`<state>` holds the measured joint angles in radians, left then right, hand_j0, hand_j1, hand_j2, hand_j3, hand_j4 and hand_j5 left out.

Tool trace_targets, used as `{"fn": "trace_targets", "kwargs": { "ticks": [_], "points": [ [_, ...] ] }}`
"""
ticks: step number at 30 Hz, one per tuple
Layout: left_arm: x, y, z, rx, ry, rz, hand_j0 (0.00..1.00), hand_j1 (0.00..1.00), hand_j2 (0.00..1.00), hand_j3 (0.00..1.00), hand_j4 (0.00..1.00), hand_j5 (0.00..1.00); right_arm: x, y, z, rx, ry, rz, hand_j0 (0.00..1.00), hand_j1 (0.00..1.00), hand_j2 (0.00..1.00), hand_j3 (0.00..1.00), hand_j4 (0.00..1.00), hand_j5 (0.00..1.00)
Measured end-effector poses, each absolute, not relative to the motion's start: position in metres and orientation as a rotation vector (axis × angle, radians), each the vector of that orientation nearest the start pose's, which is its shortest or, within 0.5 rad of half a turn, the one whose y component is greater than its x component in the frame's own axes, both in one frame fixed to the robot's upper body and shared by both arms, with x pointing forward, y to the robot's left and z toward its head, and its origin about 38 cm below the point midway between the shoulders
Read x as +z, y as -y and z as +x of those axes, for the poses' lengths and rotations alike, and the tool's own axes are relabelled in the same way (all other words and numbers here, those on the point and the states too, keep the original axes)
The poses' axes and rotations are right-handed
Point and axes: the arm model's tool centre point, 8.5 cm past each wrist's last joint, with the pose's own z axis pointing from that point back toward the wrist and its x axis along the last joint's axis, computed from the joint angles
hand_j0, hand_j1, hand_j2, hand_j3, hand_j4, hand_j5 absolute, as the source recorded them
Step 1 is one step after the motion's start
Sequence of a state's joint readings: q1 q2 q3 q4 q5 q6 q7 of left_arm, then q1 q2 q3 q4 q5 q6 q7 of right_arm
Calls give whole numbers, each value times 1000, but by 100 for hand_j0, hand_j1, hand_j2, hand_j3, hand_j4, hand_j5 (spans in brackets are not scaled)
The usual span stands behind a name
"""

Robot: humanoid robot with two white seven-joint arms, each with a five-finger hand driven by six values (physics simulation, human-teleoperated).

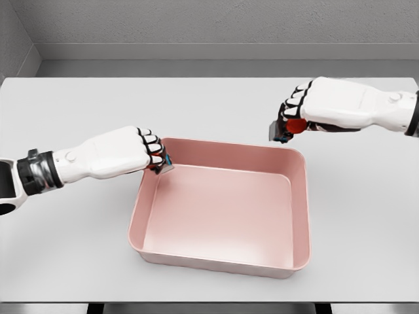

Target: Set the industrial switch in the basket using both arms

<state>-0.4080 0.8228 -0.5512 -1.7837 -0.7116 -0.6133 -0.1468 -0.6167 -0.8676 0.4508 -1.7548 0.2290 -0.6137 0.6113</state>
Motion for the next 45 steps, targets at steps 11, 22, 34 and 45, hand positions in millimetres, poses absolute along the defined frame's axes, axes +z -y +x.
{"fn": "trace_targets", "kwargs": {
  "ticks": [11, 22, 34, 45],
  "points": [
    [206, -226, 359, 2514, -2160, -601, 62, 62, 62, 62, 62, 62, 268, 242, 382, -2781, -2081, 291, 47, 47, 47, 47, 47, 47],
    [205, -219, 359, 2490, -2188, -587, 69, 69, 69, 69, 69, 69, 257, 221, 379, -2776, -2053, 188, 48, 48, 48, 48, 48, 48],
    [204, -212, 359, 2477, -2206, -571, 84, 84, 84, 84, 84, 84, 258, 215, 380, -2767, -2044, 179, 100, 100, 100, 100, 100, 100],
    [206, -215, 360, 2480, -2199, -583, 100, 100, 100, 100, 100, 100, 307, 240, 390, -2636, -2192, 354, 100, 100, 100, 100, 100, 100]
  ]
}}
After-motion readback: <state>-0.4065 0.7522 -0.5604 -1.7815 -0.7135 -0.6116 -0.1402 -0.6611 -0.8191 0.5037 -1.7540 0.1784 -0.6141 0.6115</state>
